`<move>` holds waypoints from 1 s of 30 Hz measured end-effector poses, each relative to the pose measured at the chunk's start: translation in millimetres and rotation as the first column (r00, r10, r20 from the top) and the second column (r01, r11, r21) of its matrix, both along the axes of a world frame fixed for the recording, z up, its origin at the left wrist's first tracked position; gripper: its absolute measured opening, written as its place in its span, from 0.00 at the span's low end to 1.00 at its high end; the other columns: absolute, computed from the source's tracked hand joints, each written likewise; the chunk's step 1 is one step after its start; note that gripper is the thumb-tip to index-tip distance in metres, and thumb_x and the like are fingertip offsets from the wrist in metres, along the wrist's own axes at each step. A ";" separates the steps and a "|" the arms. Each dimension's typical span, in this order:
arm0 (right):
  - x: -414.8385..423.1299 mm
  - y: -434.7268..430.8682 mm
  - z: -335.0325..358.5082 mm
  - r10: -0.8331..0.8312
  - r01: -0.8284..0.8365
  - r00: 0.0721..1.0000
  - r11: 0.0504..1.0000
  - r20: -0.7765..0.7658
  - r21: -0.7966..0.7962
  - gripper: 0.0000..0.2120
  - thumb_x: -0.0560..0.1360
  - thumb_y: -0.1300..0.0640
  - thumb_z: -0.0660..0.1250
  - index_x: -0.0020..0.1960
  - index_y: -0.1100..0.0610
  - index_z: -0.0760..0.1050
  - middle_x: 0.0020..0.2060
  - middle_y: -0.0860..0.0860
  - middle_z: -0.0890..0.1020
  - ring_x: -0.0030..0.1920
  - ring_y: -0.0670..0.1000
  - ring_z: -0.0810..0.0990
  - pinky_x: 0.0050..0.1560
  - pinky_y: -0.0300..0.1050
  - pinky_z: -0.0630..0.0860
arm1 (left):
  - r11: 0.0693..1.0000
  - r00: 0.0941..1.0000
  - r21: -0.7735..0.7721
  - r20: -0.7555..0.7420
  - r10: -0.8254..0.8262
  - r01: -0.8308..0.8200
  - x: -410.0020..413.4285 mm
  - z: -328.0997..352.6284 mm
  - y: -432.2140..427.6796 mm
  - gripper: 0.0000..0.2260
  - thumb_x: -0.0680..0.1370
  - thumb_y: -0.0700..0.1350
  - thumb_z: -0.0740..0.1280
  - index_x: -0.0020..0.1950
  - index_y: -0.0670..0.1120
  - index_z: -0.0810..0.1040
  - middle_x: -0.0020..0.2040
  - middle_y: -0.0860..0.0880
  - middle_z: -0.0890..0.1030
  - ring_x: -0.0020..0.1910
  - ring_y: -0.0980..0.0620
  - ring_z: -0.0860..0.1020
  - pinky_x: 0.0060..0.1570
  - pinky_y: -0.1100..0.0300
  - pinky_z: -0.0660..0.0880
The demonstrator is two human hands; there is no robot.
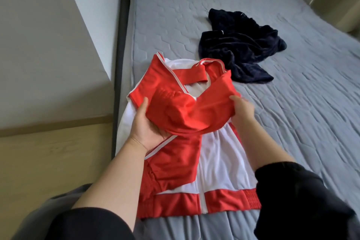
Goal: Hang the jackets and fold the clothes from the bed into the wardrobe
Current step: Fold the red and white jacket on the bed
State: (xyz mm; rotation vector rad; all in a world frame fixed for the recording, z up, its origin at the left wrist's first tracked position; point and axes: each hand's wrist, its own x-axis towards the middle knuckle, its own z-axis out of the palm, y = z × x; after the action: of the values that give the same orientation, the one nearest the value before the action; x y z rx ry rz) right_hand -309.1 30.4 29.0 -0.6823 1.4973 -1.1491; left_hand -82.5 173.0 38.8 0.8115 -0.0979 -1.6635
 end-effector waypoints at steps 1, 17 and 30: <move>2.9 -6.0 11.7 -0.031 0.025 0.998 0.995 -0.060 -0.101 0.05 0.71 0.68 0.66 0.42 0.59 0.74 0.34 0.52 0.75 0.35 0.49 0.73 0.35 0.41 0.72 | 0.999 0.999 -0.009 -0.034 -0.042 0.041 5.2 -0.2 2.0 0.28 0.69 0.68 0.61 0.56 0.50 0.84 0.59 0.46 0.81 0.57 0.44 0.80 0.52 0.44 0.77; 47.4 36.5 -25.7 0.282 -0.298 0.953 0.935 0.108 0.190 0.05 0.77 0.57 0.62 0.44 0.54 0.76 0.30 0.51 0.74 0.24 0.46 0.72 0.27 0.39 0.72 | 0.899 0.456 0.404 0.776 -0.435 0.169 14.6 -27.0 -5.4 0.24 0.72 0.63 0.67 0.62 0.51 0.74 0.49 0.49 0.83 0.42 0.51 0.79 0.39 0.61 0.74; 34.9 -2.0 47.4 -0.155 -0.002 0.849 0.955 -0.505 -0.297 0.05 0.69 0.61 0.66 0.35 0.59 0.78 0.26 0.46 0.72 0.33 0.46 0.71 0.37 0.42 0.69 | 0.690 0.415 0.722 0.614 -0.671 0.048 16.3 -10.7 -3.8 0.10 0.77 0.41 0.57 0.48 0.40 0.76 0.35 0.42 0.76 0.30 0.46 0.75 0.23 0.64 0.72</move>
State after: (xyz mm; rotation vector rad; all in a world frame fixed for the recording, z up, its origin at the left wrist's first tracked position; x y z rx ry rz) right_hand -274.2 28.4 76.5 -1.2239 1.8405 -1.3241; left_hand -66.1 169.3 28.2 2.2881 -0.5077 -1.5332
